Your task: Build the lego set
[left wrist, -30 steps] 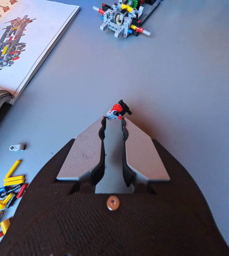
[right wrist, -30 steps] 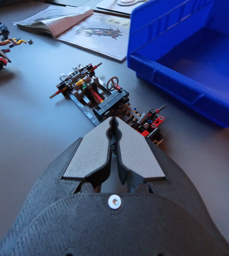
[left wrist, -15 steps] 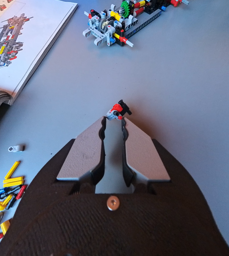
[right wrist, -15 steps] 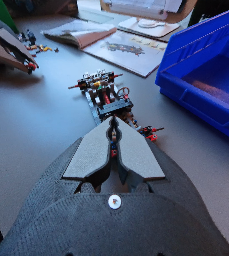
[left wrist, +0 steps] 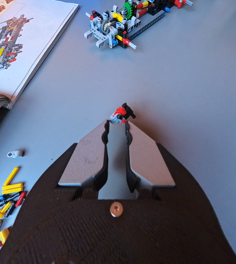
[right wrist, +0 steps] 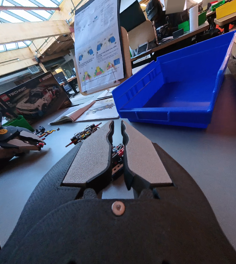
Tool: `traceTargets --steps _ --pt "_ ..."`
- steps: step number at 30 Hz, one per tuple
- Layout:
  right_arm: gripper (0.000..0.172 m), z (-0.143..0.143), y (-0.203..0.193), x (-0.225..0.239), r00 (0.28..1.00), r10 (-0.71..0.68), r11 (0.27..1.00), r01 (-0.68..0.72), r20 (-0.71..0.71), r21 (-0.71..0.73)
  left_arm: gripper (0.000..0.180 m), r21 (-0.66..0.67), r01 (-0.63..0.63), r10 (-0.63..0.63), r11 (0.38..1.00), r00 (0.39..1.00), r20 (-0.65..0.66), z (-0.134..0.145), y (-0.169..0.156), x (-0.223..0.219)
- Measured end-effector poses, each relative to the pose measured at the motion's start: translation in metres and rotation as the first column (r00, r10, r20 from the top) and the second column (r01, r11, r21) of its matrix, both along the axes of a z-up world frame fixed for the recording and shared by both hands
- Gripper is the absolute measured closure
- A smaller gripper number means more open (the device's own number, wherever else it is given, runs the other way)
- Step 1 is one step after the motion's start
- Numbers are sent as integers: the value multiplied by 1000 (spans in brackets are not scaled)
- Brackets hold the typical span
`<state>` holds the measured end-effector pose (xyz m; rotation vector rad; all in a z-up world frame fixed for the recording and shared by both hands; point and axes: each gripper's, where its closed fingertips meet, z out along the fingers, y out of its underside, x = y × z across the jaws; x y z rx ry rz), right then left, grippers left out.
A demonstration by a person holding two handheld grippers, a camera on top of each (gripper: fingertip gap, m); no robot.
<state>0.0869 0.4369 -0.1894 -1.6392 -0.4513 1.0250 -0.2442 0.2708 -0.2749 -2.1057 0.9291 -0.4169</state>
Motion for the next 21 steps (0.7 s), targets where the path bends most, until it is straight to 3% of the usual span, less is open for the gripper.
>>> traceTargets --steps 21 --pt "159 -24 -1 -21 983 65 996 -52 173 -75 160 -7 4 -4 1000 1000 -8 -1 -1 0"
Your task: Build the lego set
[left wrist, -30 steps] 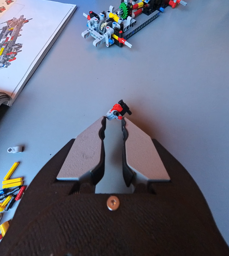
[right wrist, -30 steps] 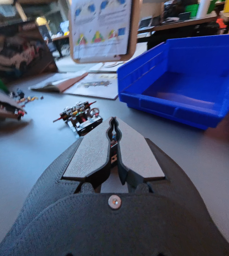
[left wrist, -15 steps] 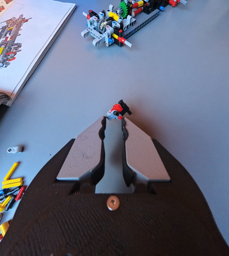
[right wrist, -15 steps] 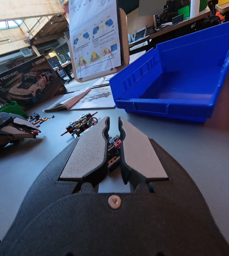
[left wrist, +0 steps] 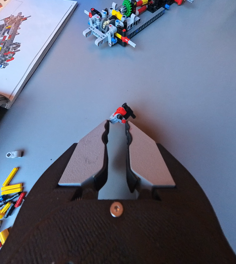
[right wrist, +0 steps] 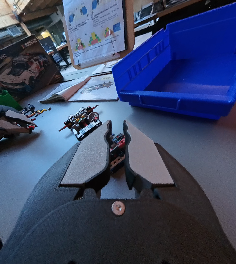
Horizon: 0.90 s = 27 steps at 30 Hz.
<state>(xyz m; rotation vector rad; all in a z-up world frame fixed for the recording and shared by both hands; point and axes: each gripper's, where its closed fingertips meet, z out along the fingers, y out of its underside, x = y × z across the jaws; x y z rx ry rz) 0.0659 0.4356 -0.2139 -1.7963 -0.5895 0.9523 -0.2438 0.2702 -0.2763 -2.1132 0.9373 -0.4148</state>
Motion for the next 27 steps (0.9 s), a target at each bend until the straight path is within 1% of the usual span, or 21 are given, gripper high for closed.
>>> traceTargets --steps 2,4,6,8,10,12,14,16,18,19,20,22,23,24,27 --pt "157 -6 -3 -5 999 50 998 -49 9 -50 160 -2 -1 1 1000 1000 1 0 0 0" --pt "156 -14 -14 -15 986 165 979 -163 11 -120 160 -5 -2 2 1000 1000 2 0 0 0" --pt "152 -25 -27 -25 956 290 942 -277 48 -188 160 0 0 0 1000 1000 1 0 0 0" --pt "148 -37 -32 -28 929 341 928 -310 140 -206 161 11 4 -4 1000 1000 -2 1 -1 1" --pt "144 -38 -37 -31 913 367 923 -335 177 -188 160 12 10 -10 1000 1000 -4 1 -2 2" --pt "142 -36 -51 -35 892 431 888 -391 140 -243 160 15 13 -13 1000 1000 -10 1 -2 3" --pt "146 -35 -72 -40 861 504 829 -461 65 -317 161 19 14 -13 1000 1000 -14 1 -3 3" --pt "149 -36 -93 -52 837 546 794 -506 30 -335 160 20 13 -12 1000 1000 -10 2 -2 3" --pt "152 -35 -113 -75 820 573 778 -540 7 -322 161 19 10 -10 1000 1000 -8 2 -2 3" --pt "154 -35 -120 -88 818 575 779 -539 22 -320 160 17 8 -8 1000 1000 -6 2 -2 3" --pt "158 -36 -125 -101 817 573 791 -530 65 -306 160 15 7 -7 1000 1000 -4 2 -1 3" --pt "156 -36 -131 -133 820 555 822 -513 140 -247 161 14 5 -5 1000 1000 0 2 -1 3" --pt "159 -35 -134 -150 821 549 829 -510 158 -229 160 15 4 -4 1000 1000 1 2 -1 3" --pt "159 -32 -141 -169 815 561 821 -526 146 -220 161 16 3 -3 1000 1000 2 2 -1 2" --pt "155 -16 -176 -216 736 675 726 -652 47 -220 161 21 -5 5 1000 1000 -4 2 1 0"
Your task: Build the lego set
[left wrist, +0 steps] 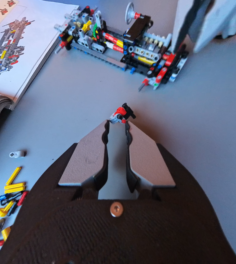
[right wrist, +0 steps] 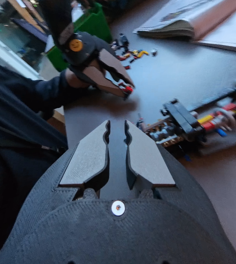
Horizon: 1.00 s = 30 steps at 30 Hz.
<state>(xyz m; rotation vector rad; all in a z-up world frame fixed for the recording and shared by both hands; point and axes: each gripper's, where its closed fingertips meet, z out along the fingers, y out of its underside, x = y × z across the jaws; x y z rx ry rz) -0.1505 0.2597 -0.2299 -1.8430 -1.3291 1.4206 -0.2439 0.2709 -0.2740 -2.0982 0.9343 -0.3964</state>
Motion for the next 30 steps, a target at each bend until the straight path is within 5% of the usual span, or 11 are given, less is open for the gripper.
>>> traceTargets --steps 6,9,12,21,30 --pt "154 28 3 8 1000 -15 997 16 -8 76 161 10 -10 10 1000 1000 24 6 1 -3" --pt "144 21 43 41 981 -187 976 181 45 119 161 24 -4 3 1000 1000 30 10 -1 -1" --pt "136 1 49 51 972 -215 975 208 94 79 161 35 -6 5 999 1000 20 11 0 -1" --pt "126 -35 -4 -5 980 -15 996 -4 200 91 165 52 -42 40 998 999 37 17 4 -8" --pt "137 -26 -40 -51 968 158 981 -177 194 83 165 243 -148 102 959 976 190 70 10 -28"
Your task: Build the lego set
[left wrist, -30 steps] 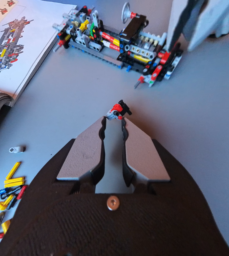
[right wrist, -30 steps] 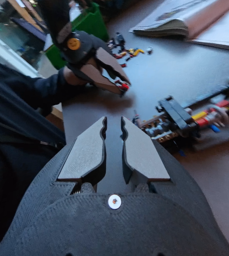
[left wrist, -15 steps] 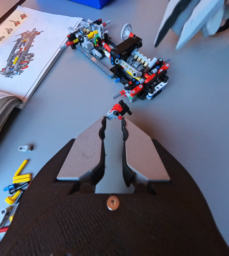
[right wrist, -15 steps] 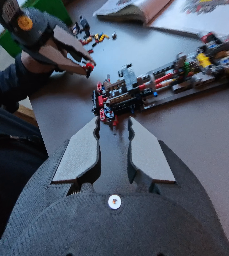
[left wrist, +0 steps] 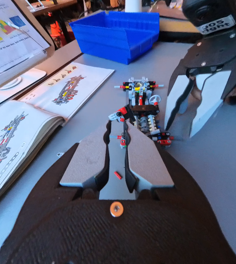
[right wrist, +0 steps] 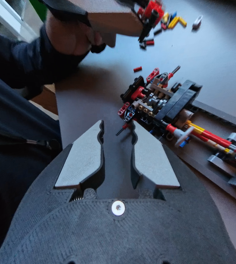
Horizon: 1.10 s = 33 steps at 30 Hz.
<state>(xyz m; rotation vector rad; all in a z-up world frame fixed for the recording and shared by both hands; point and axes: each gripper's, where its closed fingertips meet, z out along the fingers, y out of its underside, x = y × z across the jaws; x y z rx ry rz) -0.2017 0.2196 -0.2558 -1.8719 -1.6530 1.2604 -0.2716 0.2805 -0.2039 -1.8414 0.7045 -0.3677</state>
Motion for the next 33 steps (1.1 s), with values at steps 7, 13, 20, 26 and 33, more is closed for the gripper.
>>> traceTargets --steps 7,13,20,26,33 --pt "135 39 99 75 949 -304 940 313 -84 134 166 -97 52 -37 994 988 148 -1 -2 2" --pt "116 14 143 111 914 -404 914 405 -36 31 165 -101 45 -33 994 993 117 -8 0 1" --pt "109 -11 130 96 942 -332 943 332 40 27 165 -99 58 -48 993 993 107 -10 2 2" --pt "125 -11 80 88 983 -158 987 156 93 29 165 -94 21 -10 995 994 113 -10 7 -9" --pt "132 2 99 112 981 -194 974 189 30 125 165 -92 -22 33 996 992 122 -10 14 -23"
